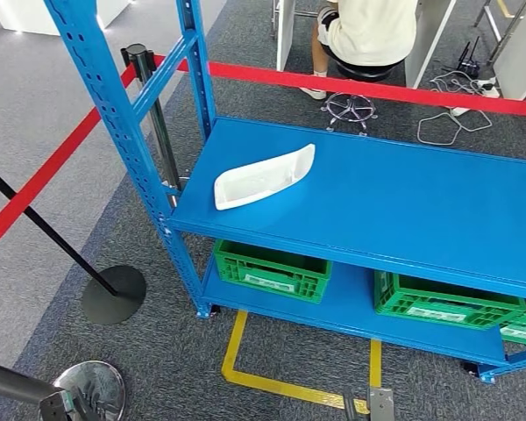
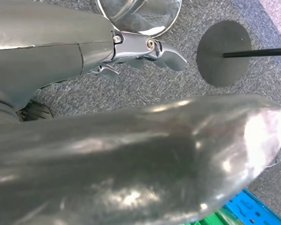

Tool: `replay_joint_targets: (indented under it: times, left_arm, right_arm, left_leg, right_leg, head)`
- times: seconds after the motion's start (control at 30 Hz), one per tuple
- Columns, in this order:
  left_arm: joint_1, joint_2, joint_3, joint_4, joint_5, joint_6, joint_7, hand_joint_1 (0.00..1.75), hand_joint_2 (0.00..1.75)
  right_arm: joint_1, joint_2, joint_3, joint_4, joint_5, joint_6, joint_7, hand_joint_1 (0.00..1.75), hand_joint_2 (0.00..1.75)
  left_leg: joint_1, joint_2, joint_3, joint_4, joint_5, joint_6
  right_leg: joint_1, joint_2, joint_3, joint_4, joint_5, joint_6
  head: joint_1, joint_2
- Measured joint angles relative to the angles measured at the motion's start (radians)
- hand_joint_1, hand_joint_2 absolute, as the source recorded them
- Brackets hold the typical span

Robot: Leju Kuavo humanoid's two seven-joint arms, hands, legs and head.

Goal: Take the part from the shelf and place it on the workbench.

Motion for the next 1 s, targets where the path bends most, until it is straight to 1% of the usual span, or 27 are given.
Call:
replay_joint_targets:
  times: [0.1,0.23,0.43,1.0]
  left_arm:
    - [0.000,0.000,0.000,0.000,0.000,-0.002,0.000,0.00,0.00]
    - [0.000,0.000,0.000,0.000,0.000,-0.001,0.000,0.00,0.00]
    - [0.003,-0.001,-0.006,-0.003,-0.014,0.021,0.000,0.00,0.00]
    - [0.003,-0.001,-0.007,-0.003,-0.013,0.023,0.000,0.00,0.00]
  right_arm:
    - [0.000,0.000,0.000,-0.001,0.000,0.000,0.000,0.00,1.75]
    - [0.001,0.000,0.000,-0.001,0.000,-0.001,0.000,0.00,0.00]
    - [0.012,0.002,0.000,-0.026,-0.002,-0.009,0.000,0.00,0.00]
    - [0.020,0.006,0.000,-0.050,-0.012,-0.010,0.000,0.00,0.00]
  left_leg:
    - [0.000,0.000,0.000,0.000,0.000,0.000]
    - [0.000,0.000,0.000,0.000,0.000,0.000]
    - [0.000,0.000,0.000,-0.001,0.000,0.000]
    - [0.000,0.000,0.000,-0.005,0.001,-0.001]
  right_leg:
    - [0.000,0.000,-0.001,0.000,0.000,0.000]
    - [0.000,0.000,0.003,0.000,0.000,0.000]
    - [0.000,0.000,0.008,0.000,0.000,0.000]
    - [0.000,0.000,0.005,0.000,0.000,0.000]
  head:
    - [0.000,0.000]
    - [0.000,0.000]
    - [0.000,0.000]
    - [0.000,0.000]
